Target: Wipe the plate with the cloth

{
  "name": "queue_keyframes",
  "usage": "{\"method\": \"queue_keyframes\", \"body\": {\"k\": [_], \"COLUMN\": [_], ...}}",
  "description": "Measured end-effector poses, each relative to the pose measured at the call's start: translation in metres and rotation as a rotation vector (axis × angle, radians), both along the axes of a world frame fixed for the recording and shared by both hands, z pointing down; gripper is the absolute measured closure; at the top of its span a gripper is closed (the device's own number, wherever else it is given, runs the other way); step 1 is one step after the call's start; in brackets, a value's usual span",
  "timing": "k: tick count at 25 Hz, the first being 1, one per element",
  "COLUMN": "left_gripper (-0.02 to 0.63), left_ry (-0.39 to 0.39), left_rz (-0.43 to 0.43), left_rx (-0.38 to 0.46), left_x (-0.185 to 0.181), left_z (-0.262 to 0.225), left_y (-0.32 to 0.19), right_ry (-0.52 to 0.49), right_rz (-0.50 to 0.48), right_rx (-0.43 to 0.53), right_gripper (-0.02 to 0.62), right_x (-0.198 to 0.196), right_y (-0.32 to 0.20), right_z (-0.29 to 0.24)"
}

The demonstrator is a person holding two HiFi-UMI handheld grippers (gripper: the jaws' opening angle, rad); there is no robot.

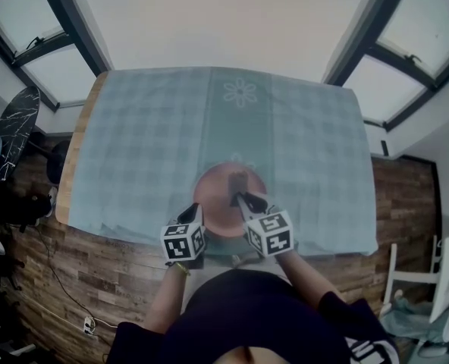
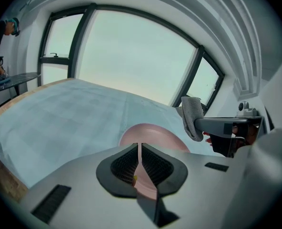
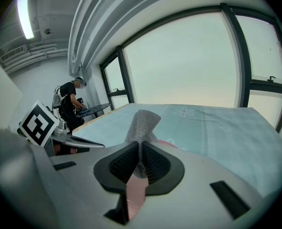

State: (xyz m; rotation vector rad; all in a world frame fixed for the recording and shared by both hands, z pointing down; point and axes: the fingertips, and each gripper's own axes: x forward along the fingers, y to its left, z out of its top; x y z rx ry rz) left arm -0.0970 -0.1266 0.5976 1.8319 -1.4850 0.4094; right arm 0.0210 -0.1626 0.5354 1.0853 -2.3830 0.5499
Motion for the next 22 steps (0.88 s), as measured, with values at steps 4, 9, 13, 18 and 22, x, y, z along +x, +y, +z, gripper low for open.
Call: {"method": "queue_keyframes", "body": {"k": [4,9,13,18,22], "left_gripper": [0.584,0.515,0.492,0.491,0.492], "left_ry": [0.01,0.023,0.018,0.022,0.017], "left_rz": [-0.004,0.017,0.022,0.012,-0.003], "left_rx": [-0.043,-0.087,-0.109,-0.117,-0.135], "left_x": [-0.009,-0.015,-0.02,-0.021,-0.021], "left_z": [0.016,0.033,0.045,0.055,0.063], "left_y": [-0.007,-0.015,-0.021,-0.027,-0.028], "right_ry": [0.041,0.078,0.108,0.161,0.197], "right_rz": [0.005,0.018,0.024,0.008,-0.001], "right_rx": [-0.019,-0.048,-0.061,-0.079,-0.107], "right_gripper": [0.561,0.561,0.561,0.561,0.561], "right_x": [-0.004,-0.003,-0.002,-0.004,-0.003], "right_y": [-0.015,-0.029,-0.041,-0.05,-0.053], "right_z": [0.015,0.034,0.051,0.07,0.081]}}
